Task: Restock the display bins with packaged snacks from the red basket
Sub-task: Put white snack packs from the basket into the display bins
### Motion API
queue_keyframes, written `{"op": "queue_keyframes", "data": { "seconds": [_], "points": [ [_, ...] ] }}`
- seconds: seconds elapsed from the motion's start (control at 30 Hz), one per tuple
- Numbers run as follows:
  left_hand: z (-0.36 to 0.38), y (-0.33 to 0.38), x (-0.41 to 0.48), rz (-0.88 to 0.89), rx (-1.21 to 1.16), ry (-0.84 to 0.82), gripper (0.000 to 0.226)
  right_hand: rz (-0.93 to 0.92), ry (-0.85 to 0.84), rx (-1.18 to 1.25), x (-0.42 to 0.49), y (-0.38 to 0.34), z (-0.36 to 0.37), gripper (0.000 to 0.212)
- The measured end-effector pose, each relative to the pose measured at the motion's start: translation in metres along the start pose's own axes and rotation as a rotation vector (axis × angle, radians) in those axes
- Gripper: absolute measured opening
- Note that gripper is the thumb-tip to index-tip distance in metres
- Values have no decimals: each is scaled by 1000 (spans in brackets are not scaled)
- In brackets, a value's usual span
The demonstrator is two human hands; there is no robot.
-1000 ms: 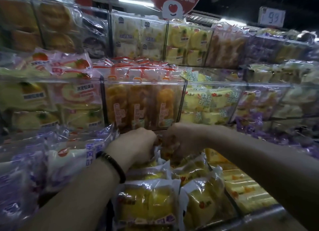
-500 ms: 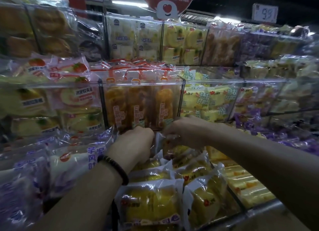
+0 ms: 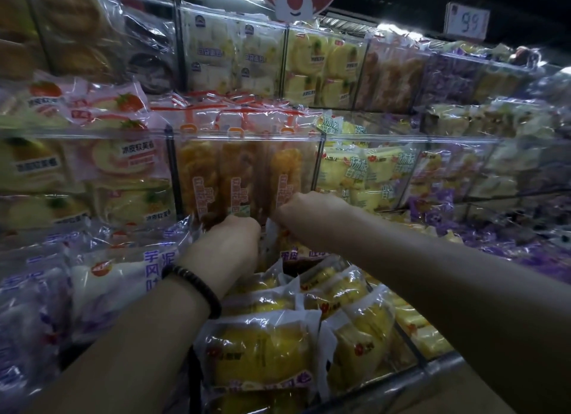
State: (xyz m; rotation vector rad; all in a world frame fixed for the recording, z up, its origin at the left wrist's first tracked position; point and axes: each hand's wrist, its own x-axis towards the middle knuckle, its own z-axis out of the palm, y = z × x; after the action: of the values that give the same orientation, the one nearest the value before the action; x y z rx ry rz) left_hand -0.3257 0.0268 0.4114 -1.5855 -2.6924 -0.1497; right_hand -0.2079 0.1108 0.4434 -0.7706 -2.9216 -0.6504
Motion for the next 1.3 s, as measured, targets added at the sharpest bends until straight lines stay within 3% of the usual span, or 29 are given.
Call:
{"op": "queue_keyframes", "data": {
  "seconds": [0.23,0.33,0.43,0.6,0.93,1.17,1.3],
  "points": [
    [10,-2,4,-16,-50,34,35,-57,-91,34,3,-10,13,32],
    [11,-2,4,-14,-62,55,27,-38,-22,118,-8,-5,24,46],
    [11,-3,6,-11,-78,53,26,-21,44,228,-18,7,26,41],
    [15,-7,8,14,-139,56,30,-52,188,124,-24,9,37,50],
    [10,1,-7,53,-132,67,25,-97,11,299,-23,9,49,44],
    [-12,2,-20,95,-117,4,42,-20,-26,478,-20,25,24,51],
    [-24,-3,-28,210,-196,44,28,-82,-27,542,-38,43,6,39]
  ]
}}
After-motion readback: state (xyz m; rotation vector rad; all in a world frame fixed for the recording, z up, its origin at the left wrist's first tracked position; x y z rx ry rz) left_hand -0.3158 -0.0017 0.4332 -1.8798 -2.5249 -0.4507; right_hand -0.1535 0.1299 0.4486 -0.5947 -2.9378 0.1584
